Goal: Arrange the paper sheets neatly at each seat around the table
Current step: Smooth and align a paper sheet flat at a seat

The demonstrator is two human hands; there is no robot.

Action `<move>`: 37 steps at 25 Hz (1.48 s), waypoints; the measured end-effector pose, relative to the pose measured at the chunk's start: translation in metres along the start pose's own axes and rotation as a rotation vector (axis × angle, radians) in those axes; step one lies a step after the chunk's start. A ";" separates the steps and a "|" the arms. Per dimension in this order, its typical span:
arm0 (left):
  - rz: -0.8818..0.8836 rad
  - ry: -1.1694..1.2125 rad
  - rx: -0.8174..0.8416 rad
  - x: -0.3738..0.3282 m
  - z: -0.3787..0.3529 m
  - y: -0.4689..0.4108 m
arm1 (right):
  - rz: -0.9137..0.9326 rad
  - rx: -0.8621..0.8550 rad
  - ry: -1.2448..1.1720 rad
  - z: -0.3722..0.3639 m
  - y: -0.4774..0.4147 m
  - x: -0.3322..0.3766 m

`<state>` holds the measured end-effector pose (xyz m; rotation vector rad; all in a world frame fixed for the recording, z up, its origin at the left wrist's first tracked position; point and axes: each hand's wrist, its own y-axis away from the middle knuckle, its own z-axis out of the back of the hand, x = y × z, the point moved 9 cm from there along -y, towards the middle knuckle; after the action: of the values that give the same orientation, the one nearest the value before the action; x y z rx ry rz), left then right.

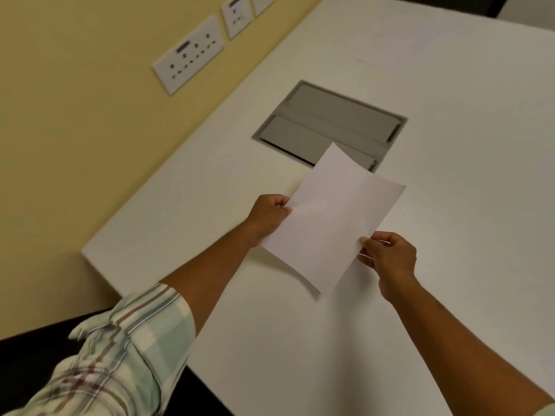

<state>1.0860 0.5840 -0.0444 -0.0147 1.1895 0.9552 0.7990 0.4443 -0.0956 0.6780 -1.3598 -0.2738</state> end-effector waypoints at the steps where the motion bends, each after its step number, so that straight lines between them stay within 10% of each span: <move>1: 0.009 -0.020 0.000 0.010 0.015 0.002 | -0.009 0.038 0.018 -0.016 0.008 -0.007; 28: 0.124 -0.287 -0.324 0.183 0.170 0.035 | 0.076 0.229 0.643 -0.187 0.084 -0.101; 37: -0.039 -0.738 -0.217 0.170 0.127 0.074 | 0.870 0.506 1.417 -0.216 0.132 -0.090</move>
<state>1.1454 0.7958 -0.0908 0.1310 0.4036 0.9338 0.9598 0.6589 -0.1021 0.4237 -0.2021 1.1083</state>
